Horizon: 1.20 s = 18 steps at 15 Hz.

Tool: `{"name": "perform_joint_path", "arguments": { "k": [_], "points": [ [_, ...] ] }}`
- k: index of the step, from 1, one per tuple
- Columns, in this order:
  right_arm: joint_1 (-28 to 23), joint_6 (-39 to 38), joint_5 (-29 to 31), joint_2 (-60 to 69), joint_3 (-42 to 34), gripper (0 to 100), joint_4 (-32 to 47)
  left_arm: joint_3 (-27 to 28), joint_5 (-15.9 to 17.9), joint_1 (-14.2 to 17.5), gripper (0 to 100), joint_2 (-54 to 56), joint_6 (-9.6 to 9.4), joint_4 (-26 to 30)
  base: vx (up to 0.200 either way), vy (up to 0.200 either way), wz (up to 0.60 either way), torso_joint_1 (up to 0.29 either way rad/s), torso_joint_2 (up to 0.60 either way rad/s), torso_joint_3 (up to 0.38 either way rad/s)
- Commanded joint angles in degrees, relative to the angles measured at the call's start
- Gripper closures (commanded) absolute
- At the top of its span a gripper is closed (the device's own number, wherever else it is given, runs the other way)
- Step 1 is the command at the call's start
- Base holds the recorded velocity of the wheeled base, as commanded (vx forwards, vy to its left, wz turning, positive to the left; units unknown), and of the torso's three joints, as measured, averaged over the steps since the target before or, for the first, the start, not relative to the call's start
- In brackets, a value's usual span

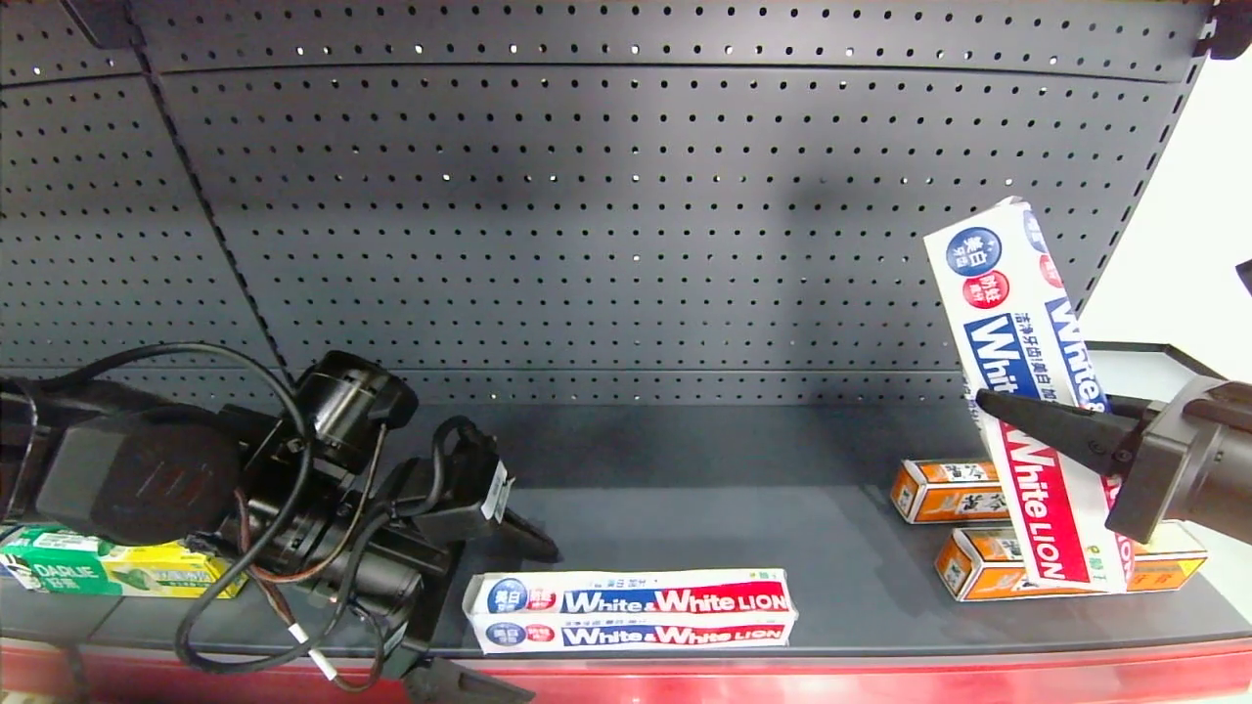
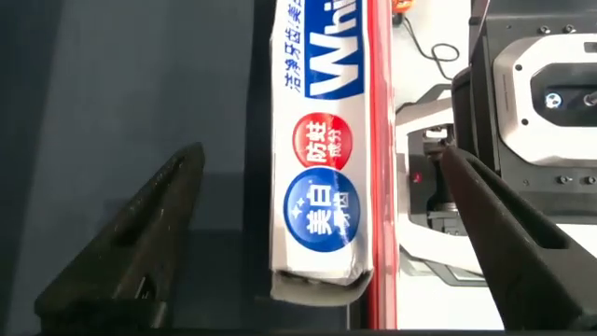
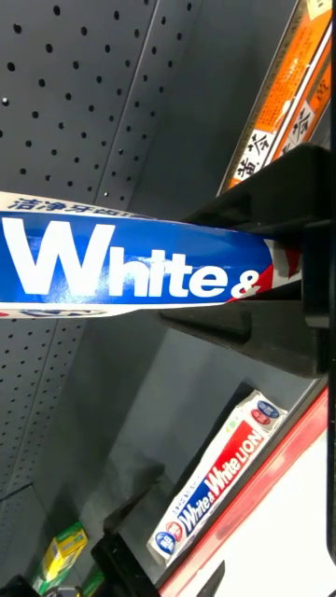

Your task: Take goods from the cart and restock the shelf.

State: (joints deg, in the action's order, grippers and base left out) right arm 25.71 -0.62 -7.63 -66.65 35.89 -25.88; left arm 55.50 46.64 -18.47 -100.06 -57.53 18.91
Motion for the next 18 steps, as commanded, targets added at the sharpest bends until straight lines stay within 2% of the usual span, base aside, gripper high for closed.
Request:
{"name": "perform_joint_path", "arguments": {
  "k": [1,7,15,16,17,18],
  "points": [
    [0.0,0.0,0.0,0.0,-0.1,100,0.0,0.0,-0.1,0.2,0,0.7,0.05,0.1,0.000,0.000,0.00,0.000,0.00,0.000],
    [0.0,0.0,-0.1,0.0,-0.7,100,0.0,0.0,0.0,1.2,0,3.8,1.80,-0.1,0.000,0.000,0.00,0.000,0.00,0.000],
    [0.1,0.0,-0.2,0.0,-1.0,100,0.0,0.5,-0.1,9.2,0,10.7,2.07,-1.6,0.000,0.000,0.00,0.000,0.00,0.000],
    [0.1,0.0,-0.3,0.0,-1.2,100,0.0,0.3,-0.1,9.5,0,11.3,2.51,-1.8,0.000,0.000,0.00,0.000,0.00,0.000],
    [0.1,0.0,-0.2,0.1,-1.6,100,0.0,0.2,-0.1,11.3,0,13.3,3.21,-2.6,0.000,0.000,0.00,0.000,0.00,0.000],
    [0.1,0.0,-0.2,0.1,-1.6,100,0.0,0.2,-0.1,11.4,0,13.6,3.21,-2.9,0.000,0.000,0.00,0.000,0.00,0.000]
  ]
}}
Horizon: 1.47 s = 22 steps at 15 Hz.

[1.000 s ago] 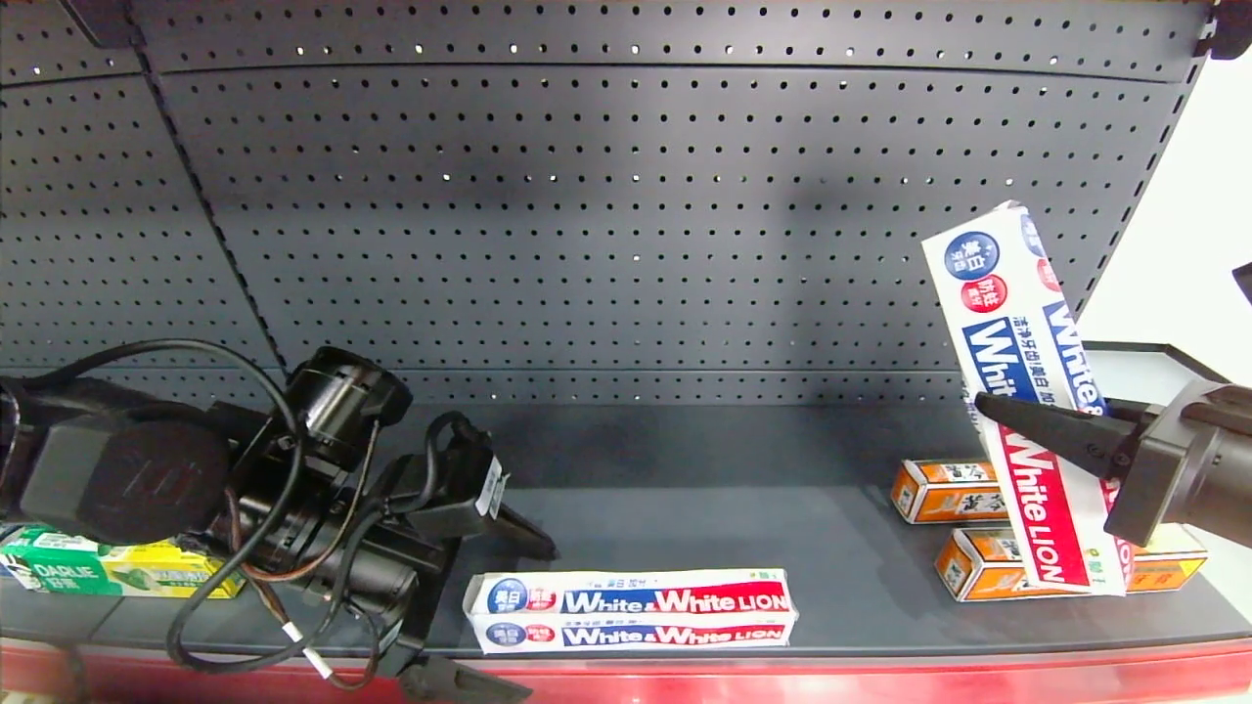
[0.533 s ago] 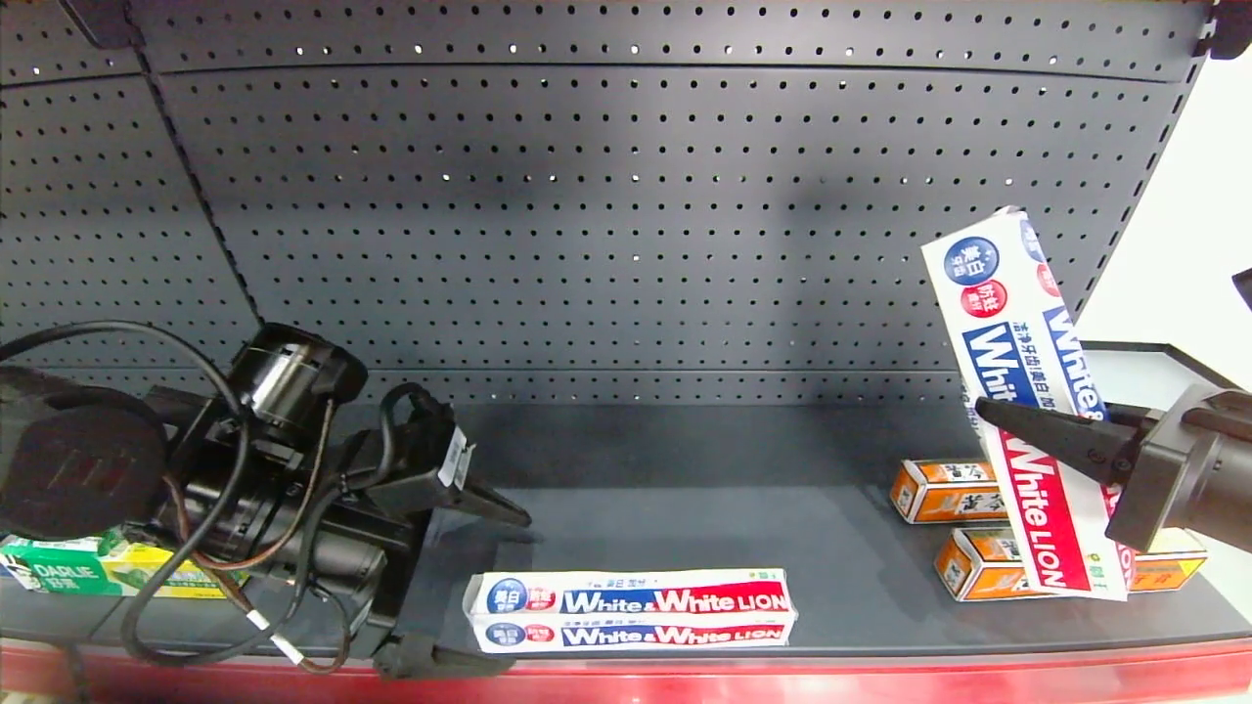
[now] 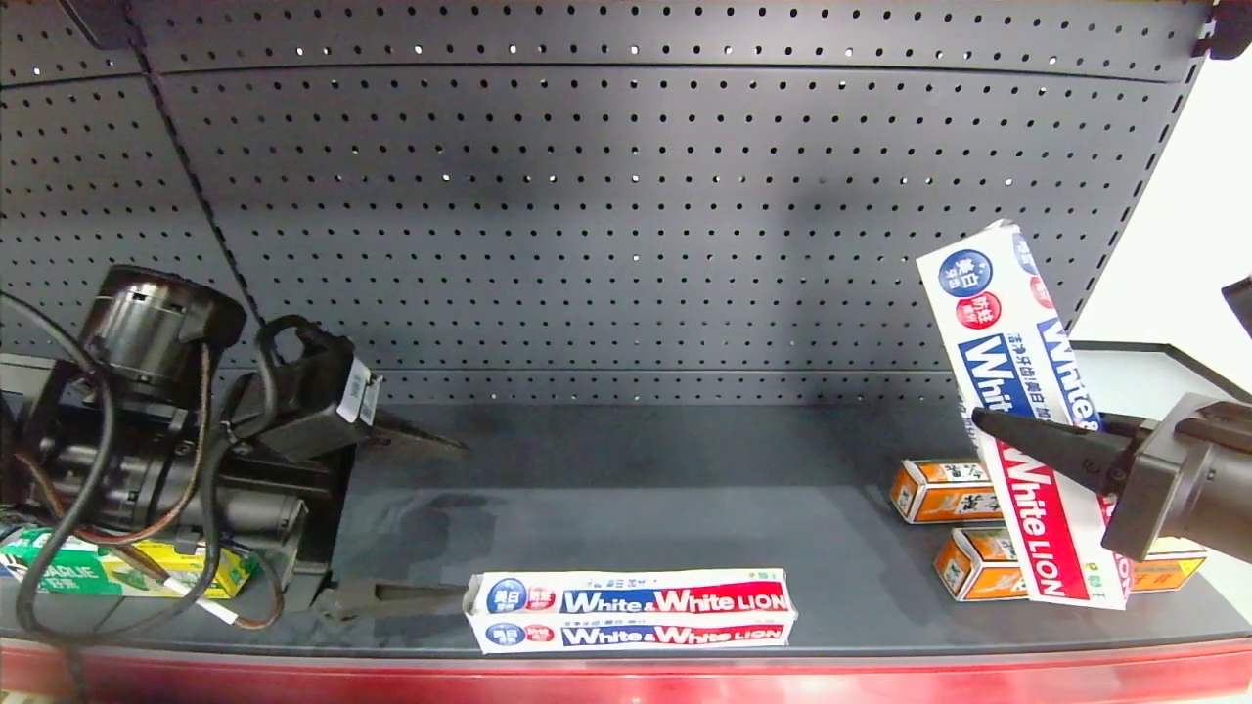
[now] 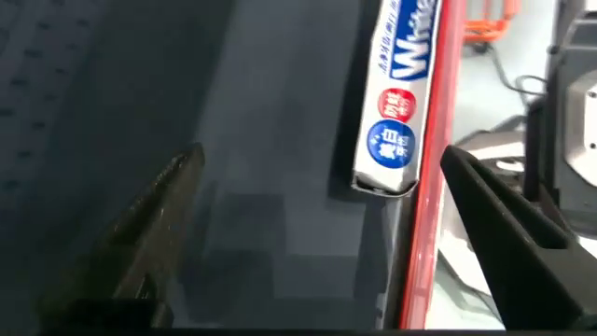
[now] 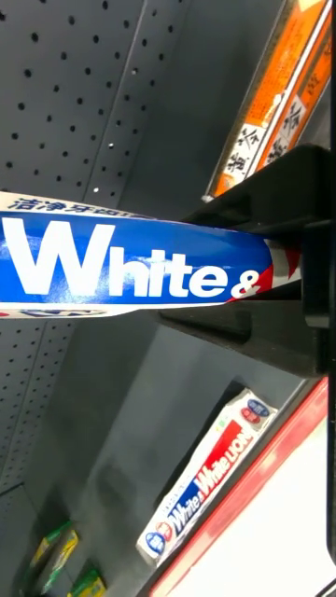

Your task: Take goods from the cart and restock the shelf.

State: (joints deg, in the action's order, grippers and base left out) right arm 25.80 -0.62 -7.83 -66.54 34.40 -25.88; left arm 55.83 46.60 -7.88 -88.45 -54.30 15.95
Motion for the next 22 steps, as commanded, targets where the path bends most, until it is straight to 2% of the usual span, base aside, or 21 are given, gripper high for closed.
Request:
{"name": "perform_joint_path", "arguments": {
  "k": [1,3,5,7,8,10,11,12,13,14,15,17,18,19,21,22],
  "points": [
    [0.0,-0.1,0.0,0.4,-0.5,100,0.0,-0.3,-0.1,3.7,0,4.3,0.42,-0.9,0.000,0.000,0.00,0.000,0.00,0.000],
    [0.0,-0.3,0.0,0.5,-1.1,100,-0.1,-1.7,-0.2,6.0,0,6.3,0.07,-1.4,0.000,0.000,0.00,0.000,0.00,0.000],
    [-0.1,-0.3,0.0,1.0,-1.7,100,-0.8,-3.0,-0.3,9.8,0,6.9,-0.28,-5.0,0.000,0.000,0.00,0.000,0.00,0.000],
    [-0.5,-0.3,0.0,1.8,-2.8,100,-0.9,-4.6,-0.3,14.6,0,7.7,-0.20,-7.5,0.000,0.000,0.00,0.000,0.00,0.000],
    [-0.8,-0.3,-0.1,2.2,-3.3,100,-0.9,-6.4,-0.3,18.0,0,9.7,0.16,-9.2,0.000,0.000,0.00,0.000,0.00,0.000],
    [-0.8,-0.3,-0.1,2.4,-3.0,100,-0.9,-9.3,-0.3,20.0,0,12.5,0.33,-9.7,0.000,0.000,0.00,0.000,0.00,0.000],
    [-0.7,-0.2,-0.1,1.9,-2.7,100,-0.9,-12.5,-0.2,22.2,0,15.9,0.33,-11.6,0.000,0.000,0.00,0.000,0.00,0.000],
    [-0.6,-0.1,-0.2,1.8,-2.3,100,-0.9,-14.4,-0.3,22.8,0,16.8,1.30,-14.6,0.000,0.000,0.00,0.000,0.00,0.000],
    [-0.4,0.0,-0.2,1.7,-2.2,100,-0.8,-15.9,-0.7,22.7,0,17.5,4.20,-18.8,0.000,0.000,0.00,0.000,0.00,0.000],
    [-0.4,0.1,-0.4,1.3,-2.1,100,-0.9,-17.7,-3.2,22.2,0,18.3,7.63,-23.5,0.000,0.000,0.00,0.000,0.00,0.000],
    [-0.4,0.2,-0.8,1.1,-2.1,100,-1.0,-19.6,-8.8,20.4,0,18.7,12.90,-28.7,0.000,0.000,0.00,0.000,0.00,0.000],
    [-0.4,0.2,-0.9,0.9,-2.1,100,-1.9,-21.8,-19.3,15.3,0,20.2,27.49,-36.4,0.000,0.000,0.00,0.000,0.00,0.000],
    [-0.4,0.2,-0.9,0.9,-2.1,100,-1.9,-21.7,-23.1,13.8,0,21.0,32.06,-37.2,0.000,0.000,0.00,0.000,0.00,0.000],
    [-0.4,0.2,-0.9,0.7,-2.1,100,-2.0,-21.3,-27.5,13.5,0,22.2,35.31,-37.0,0.000,0.000,0.00,0.000,0.00,0.000],
    [-0.4,0.2,-0.9,0.4,-1.8,100,-2.2,-21.3,-29.6,14.2,0,25.0,39.18,-36.6,0.000,0.000,0.00,0.000,0.00,0.000],
    [-0.5,0.2,-0.9,0.4,-1.4,100,-2.2,-21.7,-31.5,14.7,0,26.6,39.97,-36.7,0.000,0.000,0.00,0.000,0.00,0.000]
  ]
}}
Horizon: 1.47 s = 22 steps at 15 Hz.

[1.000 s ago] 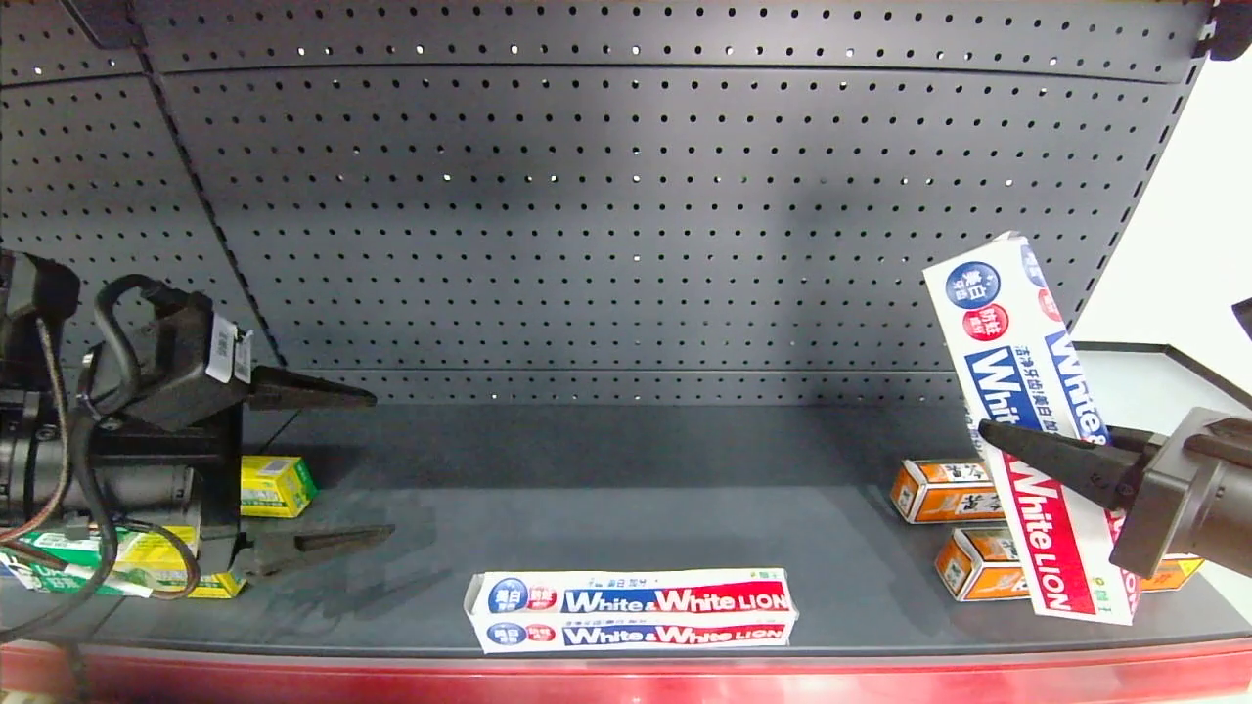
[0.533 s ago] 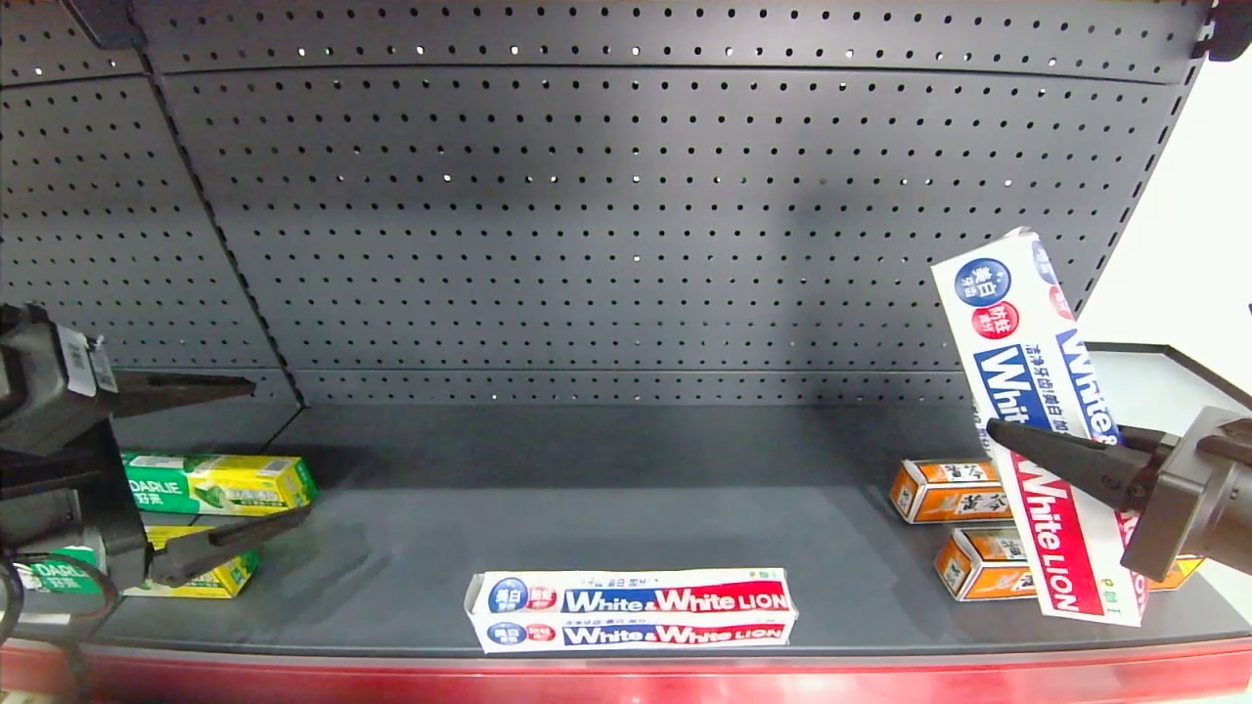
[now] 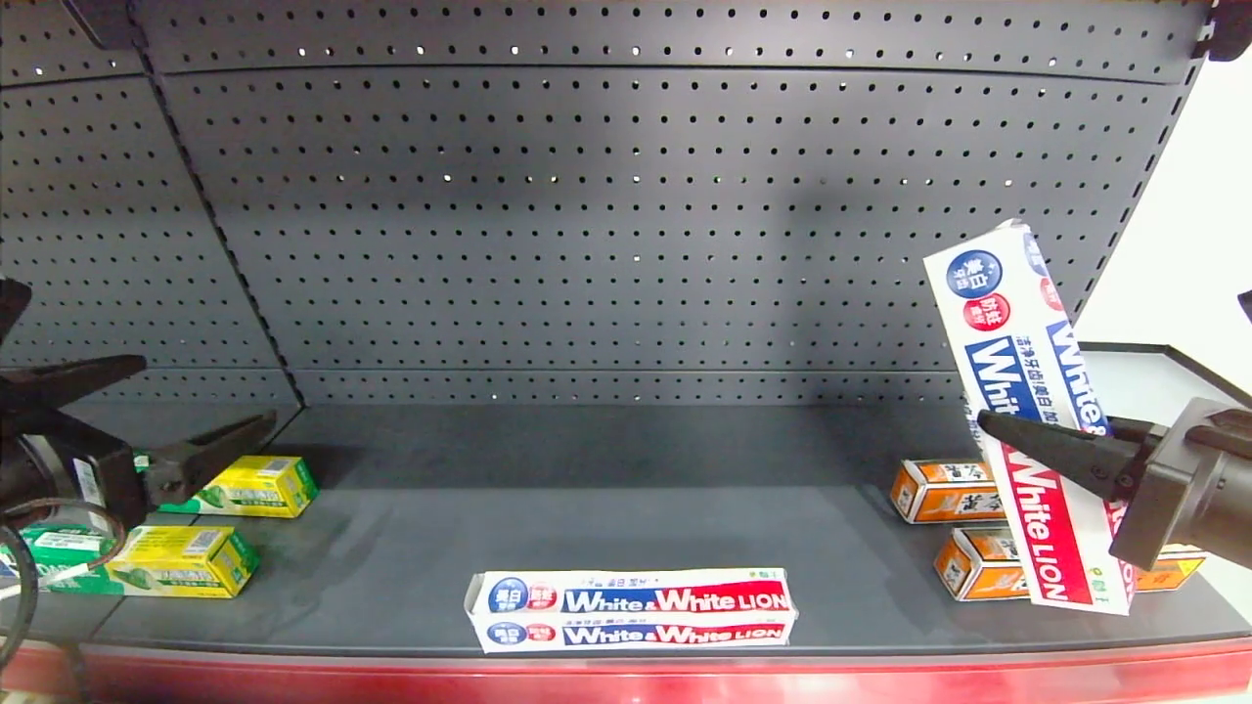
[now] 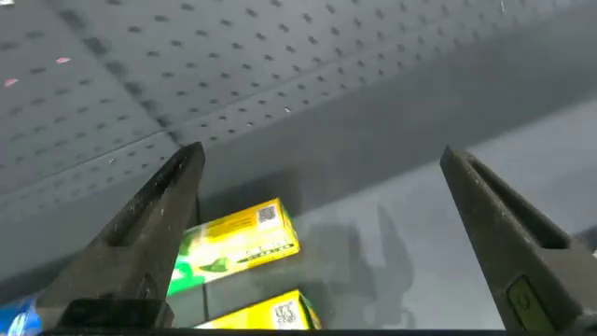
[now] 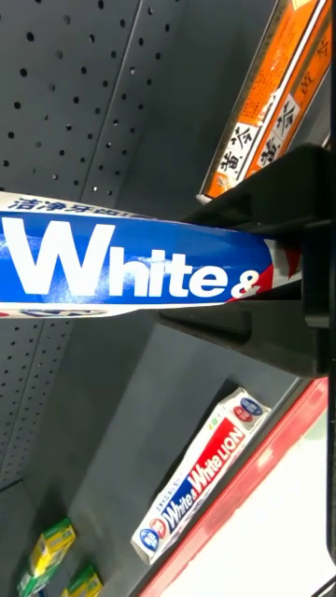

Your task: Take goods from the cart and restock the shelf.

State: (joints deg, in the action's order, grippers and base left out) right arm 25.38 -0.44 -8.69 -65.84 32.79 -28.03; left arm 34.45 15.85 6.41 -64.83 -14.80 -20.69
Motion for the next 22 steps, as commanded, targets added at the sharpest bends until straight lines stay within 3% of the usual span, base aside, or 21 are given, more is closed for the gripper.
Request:
{"name": "perform_joint_path", "arguments": {
  "k": [1,2,4,6,9,14,17,19,20,22],
  "points": [
    [-0.1,0.0,0.0,-0.3,0.3,100,0.0,-0.6,-1.5,0.7,0,3.1,0.65,-0.5,0.000,0.000,0.00,0.000,0.00,0.000],
    [-0.2,0.0,0.0,-0.3,0.5,100,0.1,-2.0,-5.9,3.3,0,4.2,1.62,-0.8,0.000,0.000,0.00,0.000,0.00,0.000],
    [-0.2,0.0,0.0,-0.3,0.5,100,0.0,-4.6,-6.2,5.2,0,7.3,3.73,-2.1,0.000,0.000,0.00,0.000,0.00,0.000],
    [-0.3,0.0,0.0,-0.3,0.5,100,0.0,-13.4,-6.3,5.3,0,15.7,6.63,-2.3,0.000,0.000,0.00,0.000,0.00,0.000],
    [-0.3,0.0,0.0,-0.3,0.5,100,0.0,-23.7,-6.6,5.4,0,27.4,7.15,-1.6,0.000,0.000,0.00,0.000,0.00,0.000],
    [-0.2,0.0,0.0,-0.7,0.7,100,0.0,-32.1,-10.2,6.1,0,36.8,8.65,-1.0,0.000,0.000,0.00,0.000,0.00,0.000],
    [-0.3,0.0,0.0,-0.6,0.5,100,0.0,-34.3,-13.7,6.2,0,45.8,8.56,6.0,0.000,0.000,0.00,0.000,0.00,0.000],
    [-0.2,0.0,0.0,-0.6,0.6,100,0.0,-33.7,-13.7,6.2,0,57.9,8.47,18.4,0.000,0.000,0.00,0.000,0.00,0.000],
    [-0.2,0.0,0.0,-0.6,0.6,100,0.0,-33.1,-14.1,6.2,0,60.7,8.56,21.2,0.000,0.000,0.00,0.000,0.00,0.000],
    [-0.1,0.0,0.0,-0.6,0.6,100,0.0,-33.1,-15.1,6.2,0,59.8,8.73,21.0,0.000,0.000,0.00,0.000,0.00,0.000]
  ]
}}
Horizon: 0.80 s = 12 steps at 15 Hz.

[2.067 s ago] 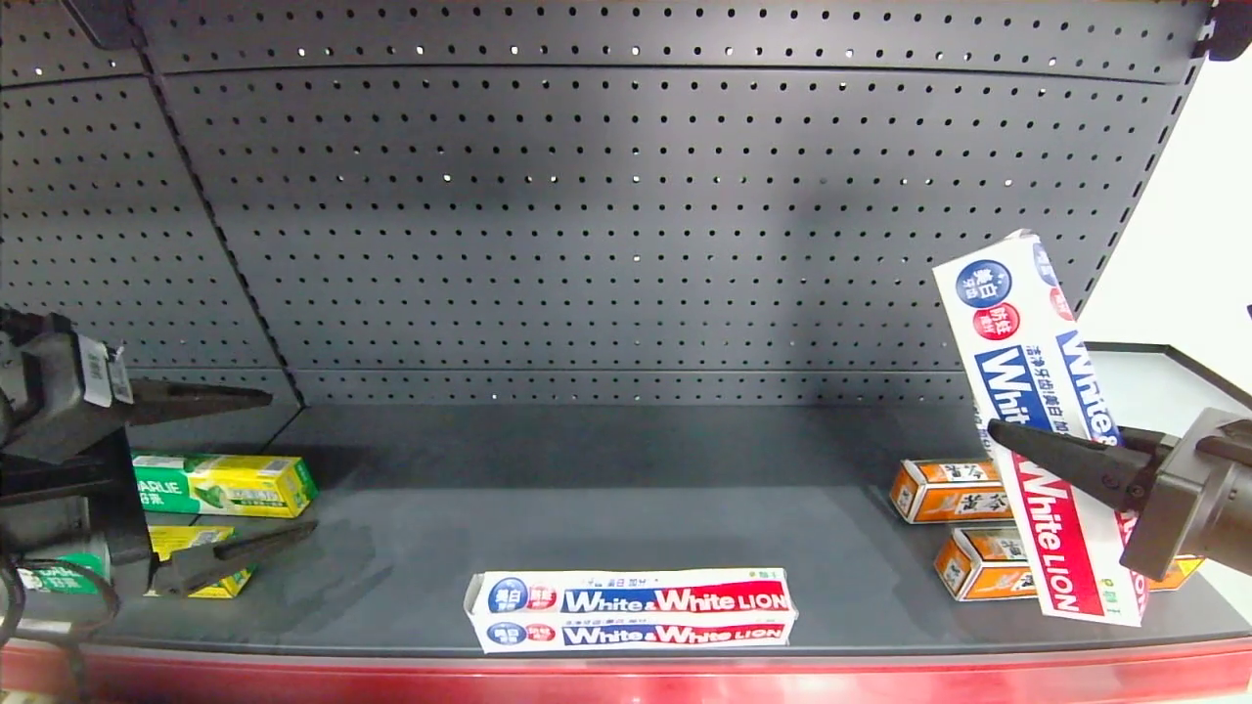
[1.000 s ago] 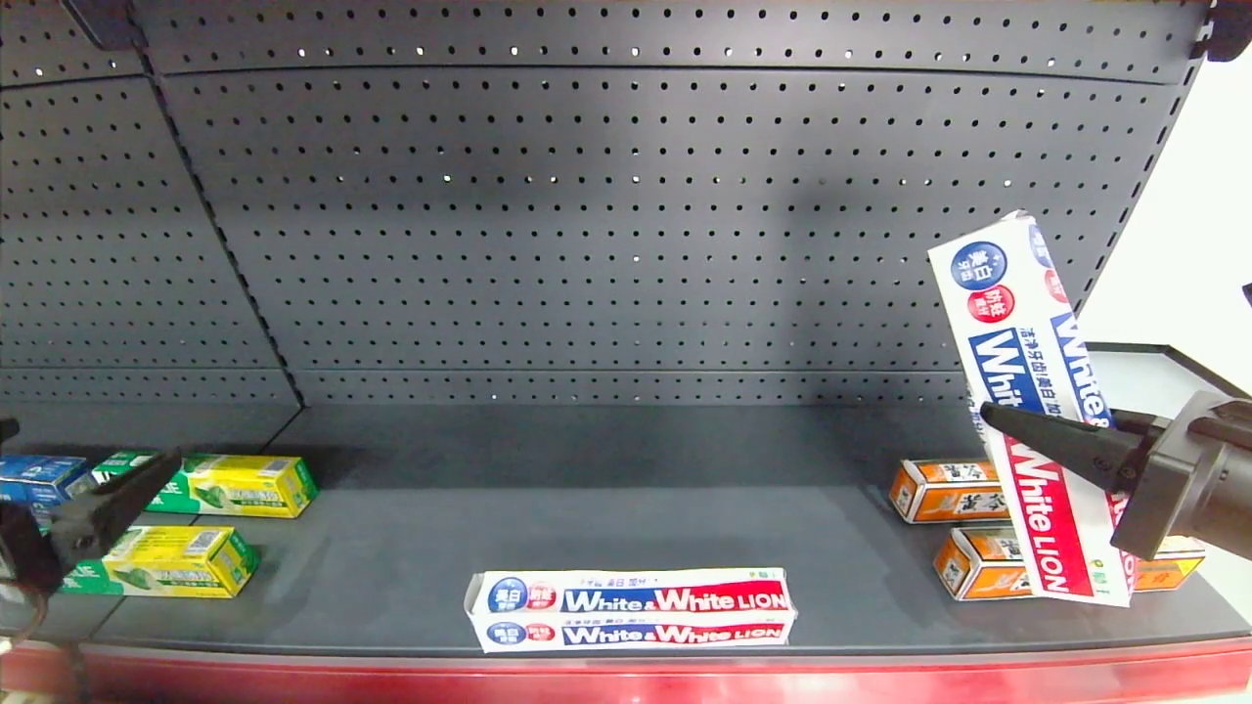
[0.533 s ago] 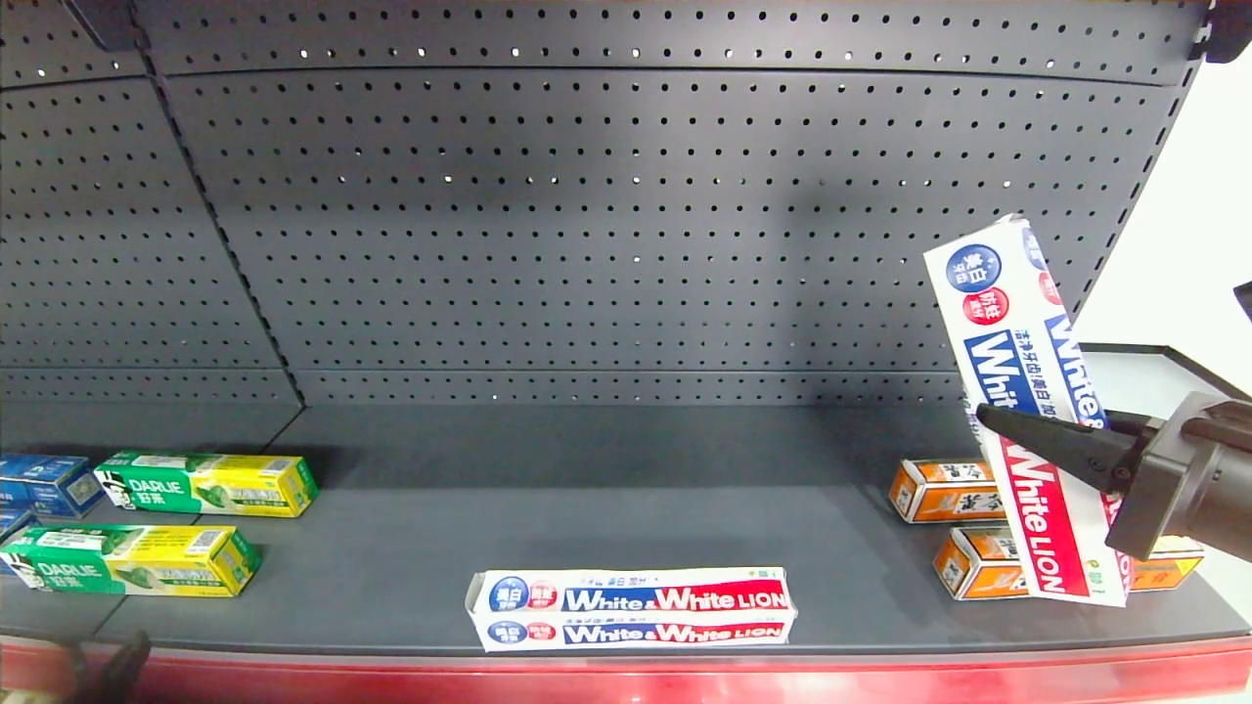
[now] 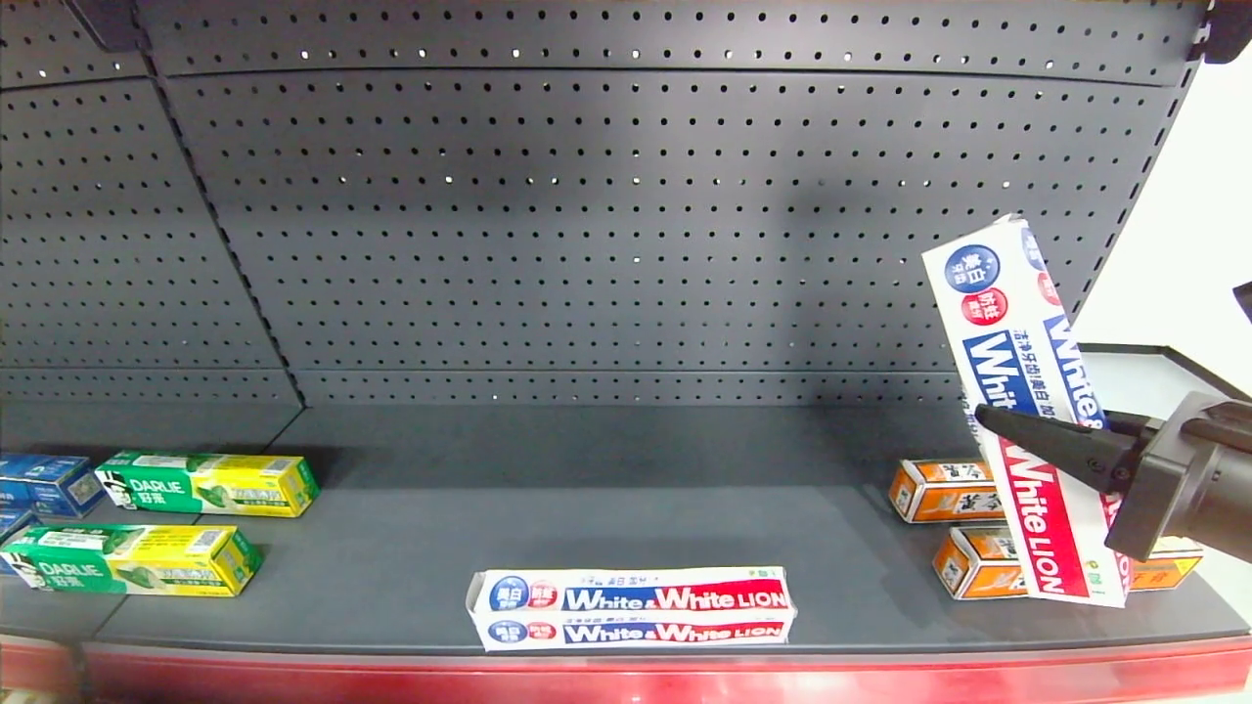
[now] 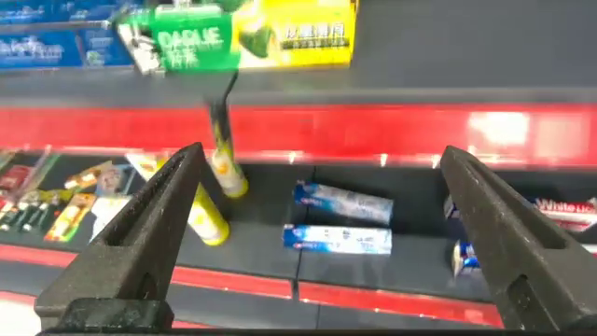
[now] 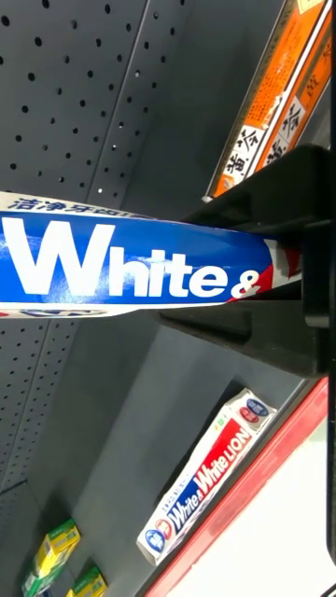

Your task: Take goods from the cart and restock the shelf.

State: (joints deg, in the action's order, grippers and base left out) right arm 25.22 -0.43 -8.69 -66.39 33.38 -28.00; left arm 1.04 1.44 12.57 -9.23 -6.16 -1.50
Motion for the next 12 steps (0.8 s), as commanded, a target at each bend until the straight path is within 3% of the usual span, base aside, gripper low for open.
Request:
{"name": "perform_joint_path", "arguments": {
  "k": [1,3,5,6,12],
  "points": [
    [0.2,0.0,-0.1,-0.1,-0.1,100,0.0,-1.0,0.4,0.1,0,4.3,-0.26,1.2,0.000,0.000,0.00,0.000,0.00,0.000],
    [0.2,0.1,-0.1,-0.6,0.0,100,0.0,-1.0,0.4,0.1,0,4.3,-0.44,1.5,0.000,0.000,0.00,0.000,0.00,0.000],
    [0.2,0.1,-0.1,-0.6,0.1,100,0.0,-1.0,5.9,0.0,0,4.1,-0.35,1.6,0.000,0.000,0.00,0.000,0.00,0.000],
    [0.2,0.1,-0.1,-0.7,0.1,100,0.0,-1.0,6.6,0.0,0,4.1,-0.08,1.6,0.000,0.000,0.00,0.000,0.00,0.000],
    [0.2,0.1,-0.1,-0.5,0.0,100,0.0,-1.0,5.9,0.0,0,4.1,0.88,1.7,0.000,0.000,0.00,0.000,0.00,0.000]
  ]
}}
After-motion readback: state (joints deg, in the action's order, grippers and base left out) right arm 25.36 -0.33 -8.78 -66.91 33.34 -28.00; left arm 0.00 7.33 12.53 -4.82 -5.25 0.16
